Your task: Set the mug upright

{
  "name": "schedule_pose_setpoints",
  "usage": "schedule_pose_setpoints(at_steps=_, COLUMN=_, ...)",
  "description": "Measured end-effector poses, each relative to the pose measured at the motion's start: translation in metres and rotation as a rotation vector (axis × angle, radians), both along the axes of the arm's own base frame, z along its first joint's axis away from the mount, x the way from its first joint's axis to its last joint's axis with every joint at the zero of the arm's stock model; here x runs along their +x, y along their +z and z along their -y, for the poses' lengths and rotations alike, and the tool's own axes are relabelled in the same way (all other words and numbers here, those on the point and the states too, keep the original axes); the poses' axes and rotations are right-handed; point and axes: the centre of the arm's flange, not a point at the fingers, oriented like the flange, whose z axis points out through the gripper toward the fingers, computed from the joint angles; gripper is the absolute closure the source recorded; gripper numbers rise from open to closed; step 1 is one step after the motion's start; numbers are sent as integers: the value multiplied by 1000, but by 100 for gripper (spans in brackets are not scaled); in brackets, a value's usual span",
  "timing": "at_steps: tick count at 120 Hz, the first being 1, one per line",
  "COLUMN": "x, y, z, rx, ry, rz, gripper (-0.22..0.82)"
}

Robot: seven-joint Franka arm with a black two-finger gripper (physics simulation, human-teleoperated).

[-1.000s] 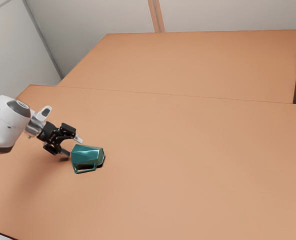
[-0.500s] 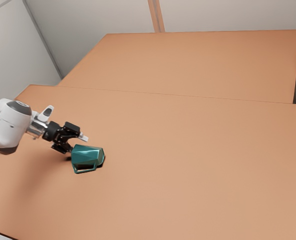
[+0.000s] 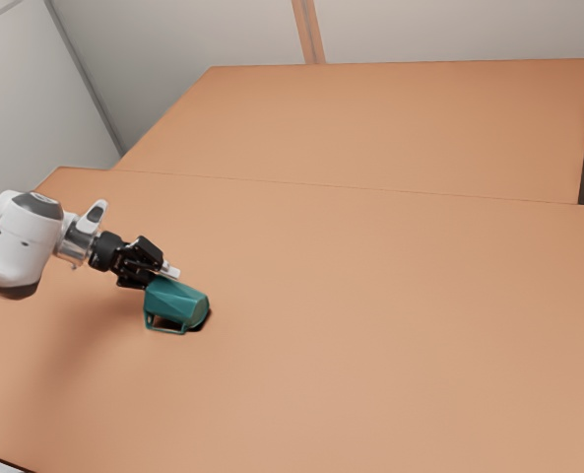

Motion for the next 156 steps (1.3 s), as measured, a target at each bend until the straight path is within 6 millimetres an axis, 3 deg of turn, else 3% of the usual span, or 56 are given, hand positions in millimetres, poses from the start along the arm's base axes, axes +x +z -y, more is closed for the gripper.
schedule_pose_setpoints(at_steps=25, x=1, y=7, z=10, rx=-34, ry=-32, rz=19, gripper=71)
schedule_pose_setpoints(at_steps=51, x=5, y=32, z=27, rx=-44, ry=-81, rz=54, gripper=76)
schedule_pose_setpoints(at_steps=76, x=16, y=70, z=46, rx=20, ry=-155, rz=105, gripper=77)
schedule_pose_setpoints(at_steps=88, x=28, y=87, z=58, rx=102, ry=-222, rz=122, gripper=77)
schedule_pose_setpoints(at_steps=108, x=45, y=100, z=79, rx=280, ry=-334, rz=126, gripper=78)
schedule_pose_setpoints(at_steps=124, x=67, y=128, z=97, rx=501, ry=-472, rz=141, gripper=78)
schedule_pose_setpoints(at_steps=138, x=86, y=130, z=123, rx=645, ry=-570, rz=133, gripper=78)
schedule_pose_setpoints(at_steps=156, x=101, y=120, z=132, rx=784, ry=-622, rz=140, gripper=78)
